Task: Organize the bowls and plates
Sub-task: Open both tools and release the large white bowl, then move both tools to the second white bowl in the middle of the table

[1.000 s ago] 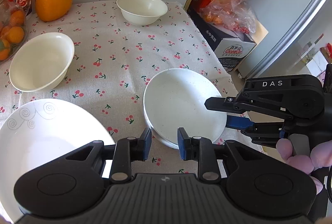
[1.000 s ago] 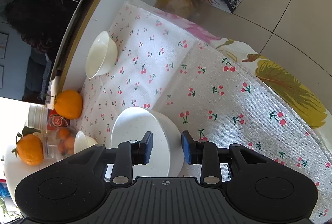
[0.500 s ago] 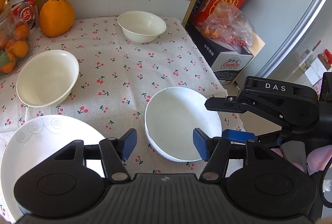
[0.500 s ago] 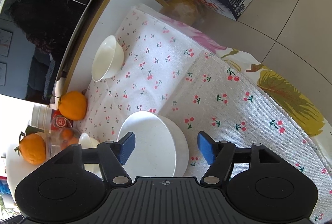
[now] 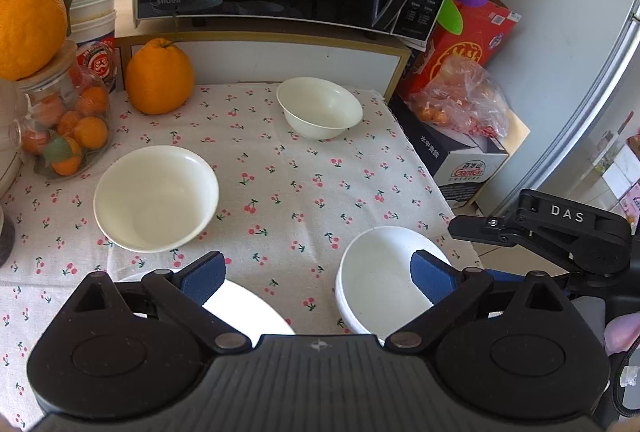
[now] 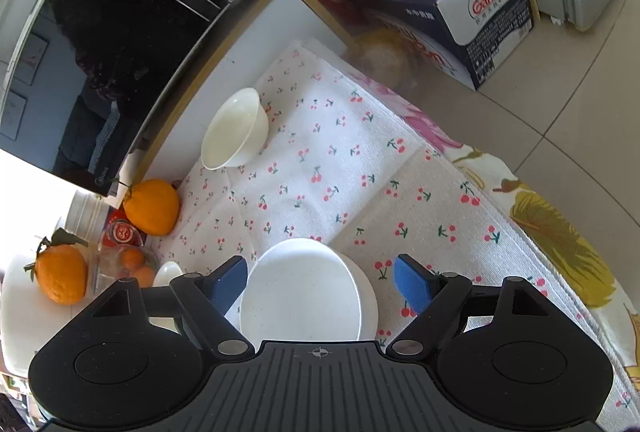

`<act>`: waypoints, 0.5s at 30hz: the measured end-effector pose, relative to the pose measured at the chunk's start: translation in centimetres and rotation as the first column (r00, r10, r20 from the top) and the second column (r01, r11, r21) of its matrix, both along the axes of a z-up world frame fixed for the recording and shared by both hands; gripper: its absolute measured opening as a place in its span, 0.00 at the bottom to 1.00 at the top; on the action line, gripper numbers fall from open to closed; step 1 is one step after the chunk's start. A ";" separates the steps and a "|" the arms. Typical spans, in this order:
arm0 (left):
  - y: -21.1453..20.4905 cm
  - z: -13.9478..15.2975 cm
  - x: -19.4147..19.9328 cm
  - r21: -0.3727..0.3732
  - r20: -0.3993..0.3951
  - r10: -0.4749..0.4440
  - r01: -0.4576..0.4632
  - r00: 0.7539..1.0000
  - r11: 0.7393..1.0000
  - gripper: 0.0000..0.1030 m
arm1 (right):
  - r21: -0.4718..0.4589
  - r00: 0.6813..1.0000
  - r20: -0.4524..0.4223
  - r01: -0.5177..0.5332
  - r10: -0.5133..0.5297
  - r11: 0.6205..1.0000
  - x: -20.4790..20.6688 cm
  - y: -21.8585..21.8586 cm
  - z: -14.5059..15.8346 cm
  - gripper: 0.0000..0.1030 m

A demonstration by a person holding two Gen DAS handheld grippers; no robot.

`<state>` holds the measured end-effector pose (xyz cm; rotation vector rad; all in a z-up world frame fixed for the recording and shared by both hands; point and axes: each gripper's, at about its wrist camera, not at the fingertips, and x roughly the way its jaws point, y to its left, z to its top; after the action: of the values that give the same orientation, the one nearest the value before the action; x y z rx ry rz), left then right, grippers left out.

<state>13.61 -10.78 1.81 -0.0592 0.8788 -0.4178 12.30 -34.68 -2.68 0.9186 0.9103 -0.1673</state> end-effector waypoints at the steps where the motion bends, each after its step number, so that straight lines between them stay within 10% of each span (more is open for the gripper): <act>1: 0.5 0.1 0.1 0.009 0.009 0.013 -0.013 1.000 1.000 0.97 | -0.017 1.000 0.012 -0.005 0.005 1.000 0.1 0.2 0.2 0.82; 15: 8.6 -0.3 2.7 0.060 0.036 0.214 -0.216 0.976 0.975 0.99 | -0.153 0.972 0.193 -0.103 0.132 0.983 3.3 5.7 3.3 0.86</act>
<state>16.29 -2.13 1.47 -0.0889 0.8464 -0.1875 15.56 -28.94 0.63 0.7326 0.7515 -0.0345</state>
